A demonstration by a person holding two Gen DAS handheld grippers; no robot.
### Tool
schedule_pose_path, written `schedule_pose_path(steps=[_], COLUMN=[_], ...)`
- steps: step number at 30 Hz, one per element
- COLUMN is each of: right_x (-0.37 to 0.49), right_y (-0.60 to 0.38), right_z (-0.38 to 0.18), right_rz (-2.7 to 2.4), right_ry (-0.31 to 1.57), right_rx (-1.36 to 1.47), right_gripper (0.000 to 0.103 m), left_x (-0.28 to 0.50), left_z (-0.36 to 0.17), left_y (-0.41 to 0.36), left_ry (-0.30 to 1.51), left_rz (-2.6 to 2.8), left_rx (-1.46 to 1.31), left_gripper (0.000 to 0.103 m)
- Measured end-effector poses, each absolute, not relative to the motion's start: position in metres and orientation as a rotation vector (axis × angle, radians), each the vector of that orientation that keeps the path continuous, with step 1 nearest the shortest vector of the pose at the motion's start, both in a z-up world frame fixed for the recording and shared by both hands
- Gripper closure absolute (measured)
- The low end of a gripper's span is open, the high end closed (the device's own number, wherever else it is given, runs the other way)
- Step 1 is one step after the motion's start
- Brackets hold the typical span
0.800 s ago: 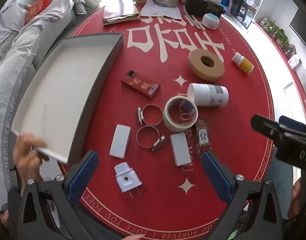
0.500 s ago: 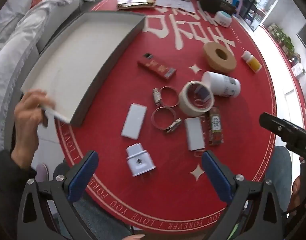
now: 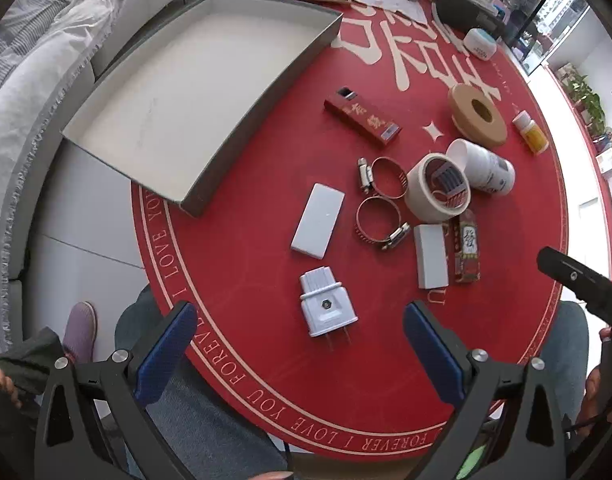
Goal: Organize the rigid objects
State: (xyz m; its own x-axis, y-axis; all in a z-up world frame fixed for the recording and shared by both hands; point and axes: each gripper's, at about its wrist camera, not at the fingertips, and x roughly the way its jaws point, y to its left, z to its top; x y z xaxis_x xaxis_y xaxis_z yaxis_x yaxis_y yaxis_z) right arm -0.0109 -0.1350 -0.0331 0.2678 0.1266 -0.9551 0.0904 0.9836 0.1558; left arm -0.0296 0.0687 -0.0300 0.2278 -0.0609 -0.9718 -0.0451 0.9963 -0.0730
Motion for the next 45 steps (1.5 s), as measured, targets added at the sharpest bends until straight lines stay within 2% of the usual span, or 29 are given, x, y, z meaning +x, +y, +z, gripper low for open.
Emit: schedule_pose_path(steps=[18,35,45], right_x=[-0.012,0.021,0.048], right_y=[-0.13,-0.09,-0.072], right_z=[-0.044,-0.084,-0.1], right_rz=[0.035,0.007,0.034], right_ry=[1.345,1.404,1.41], right_rx=[0.173,-0.074,-0.09], right_gripper=[0.001,0.001,0.001], left_x=[-0.029,-0.02,-0.023], left_z=[-0.044,-0.075,-0.086], left_y=[0.046,0.059,0.081], left_ry=[1.399,1.417,1.397], left_rz=[0.019,0.119,0.151], left_rx=[-0.074,-0.143,-0.144], left_gripper=[0.0,0.001,0.0])
